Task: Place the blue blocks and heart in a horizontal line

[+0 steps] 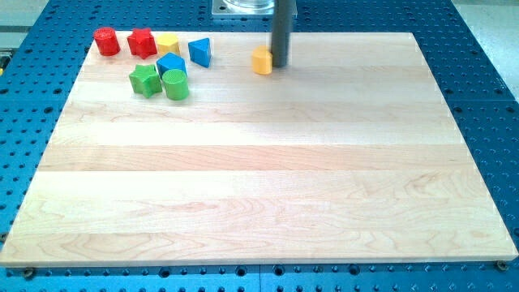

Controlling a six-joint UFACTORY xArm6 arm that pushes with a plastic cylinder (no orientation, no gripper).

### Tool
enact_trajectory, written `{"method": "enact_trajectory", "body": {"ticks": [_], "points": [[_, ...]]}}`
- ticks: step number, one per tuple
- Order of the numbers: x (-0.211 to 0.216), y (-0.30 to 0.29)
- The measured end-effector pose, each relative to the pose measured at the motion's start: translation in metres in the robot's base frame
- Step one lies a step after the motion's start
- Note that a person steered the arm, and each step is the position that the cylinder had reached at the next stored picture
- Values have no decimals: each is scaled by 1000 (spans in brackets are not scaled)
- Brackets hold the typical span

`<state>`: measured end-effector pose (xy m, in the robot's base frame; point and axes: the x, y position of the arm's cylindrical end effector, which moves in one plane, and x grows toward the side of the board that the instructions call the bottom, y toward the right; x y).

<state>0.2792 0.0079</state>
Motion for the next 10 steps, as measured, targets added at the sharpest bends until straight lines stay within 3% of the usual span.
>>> {"method": "enact_trajectory", "body": {"ticks": [1, 3, 4, 5, 7, 9, 10], "points": [[65, 3], [6, -25], [40, -41], [47, -102], [-10, -110], [22, -215], [38, -227]]}}
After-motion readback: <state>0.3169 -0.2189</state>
